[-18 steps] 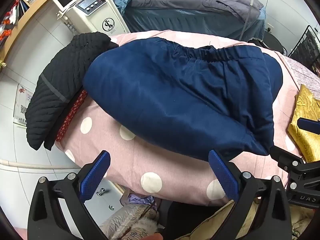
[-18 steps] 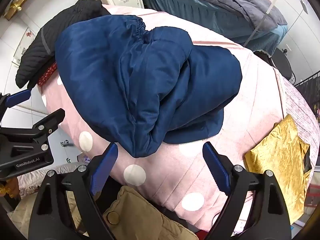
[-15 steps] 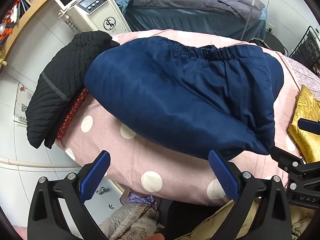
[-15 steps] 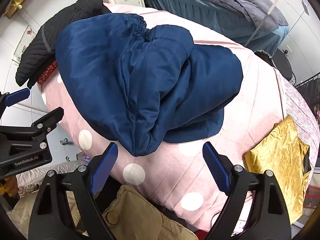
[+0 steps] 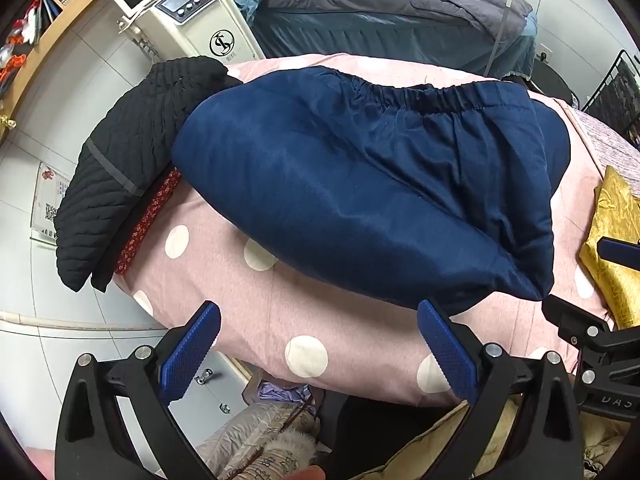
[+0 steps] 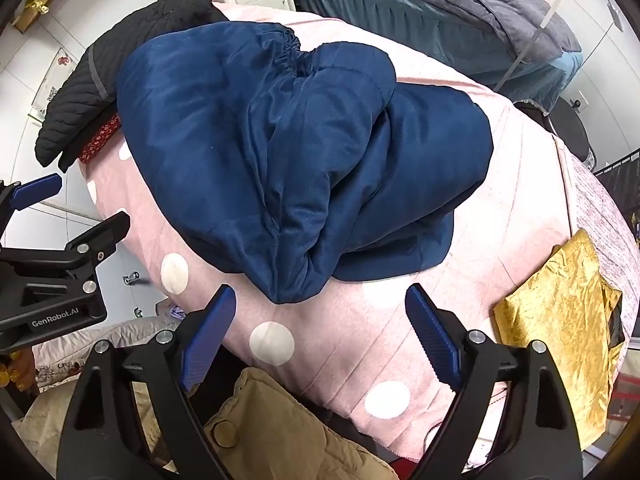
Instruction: Fold large clothes
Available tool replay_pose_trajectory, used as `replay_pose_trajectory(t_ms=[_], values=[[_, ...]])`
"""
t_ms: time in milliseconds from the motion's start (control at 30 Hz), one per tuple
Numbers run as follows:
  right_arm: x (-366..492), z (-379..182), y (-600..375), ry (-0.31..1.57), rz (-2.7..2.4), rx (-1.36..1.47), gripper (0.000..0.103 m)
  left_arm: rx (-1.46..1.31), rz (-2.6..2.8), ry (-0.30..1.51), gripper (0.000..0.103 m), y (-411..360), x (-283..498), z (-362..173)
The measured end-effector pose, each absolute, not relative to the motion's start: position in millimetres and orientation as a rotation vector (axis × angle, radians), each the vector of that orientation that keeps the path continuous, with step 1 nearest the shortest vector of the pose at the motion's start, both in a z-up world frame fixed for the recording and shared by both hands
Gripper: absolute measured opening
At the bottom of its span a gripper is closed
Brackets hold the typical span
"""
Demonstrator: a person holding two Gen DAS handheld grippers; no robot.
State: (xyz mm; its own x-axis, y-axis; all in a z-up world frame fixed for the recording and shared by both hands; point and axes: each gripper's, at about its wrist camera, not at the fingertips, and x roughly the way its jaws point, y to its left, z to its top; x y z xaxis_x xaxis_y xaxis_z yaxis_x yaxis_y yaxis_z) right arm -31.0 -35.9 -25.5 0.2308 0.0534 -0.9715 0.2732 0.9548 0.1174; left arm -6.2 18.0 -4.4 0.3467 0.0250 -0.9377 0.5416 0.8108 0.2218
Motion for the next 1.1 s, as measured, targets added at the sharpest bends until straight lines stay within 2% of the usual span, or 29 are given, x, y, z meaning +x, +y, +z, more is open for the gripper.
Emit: replay_pose_trajectory(t_ms=[1100], values=[[-34.1,-33.4,-31.2,1.359,-0.155,0.284,0.086,0.56,-0.334,1.188,0.097,12.4,-6.4,-7.2]])
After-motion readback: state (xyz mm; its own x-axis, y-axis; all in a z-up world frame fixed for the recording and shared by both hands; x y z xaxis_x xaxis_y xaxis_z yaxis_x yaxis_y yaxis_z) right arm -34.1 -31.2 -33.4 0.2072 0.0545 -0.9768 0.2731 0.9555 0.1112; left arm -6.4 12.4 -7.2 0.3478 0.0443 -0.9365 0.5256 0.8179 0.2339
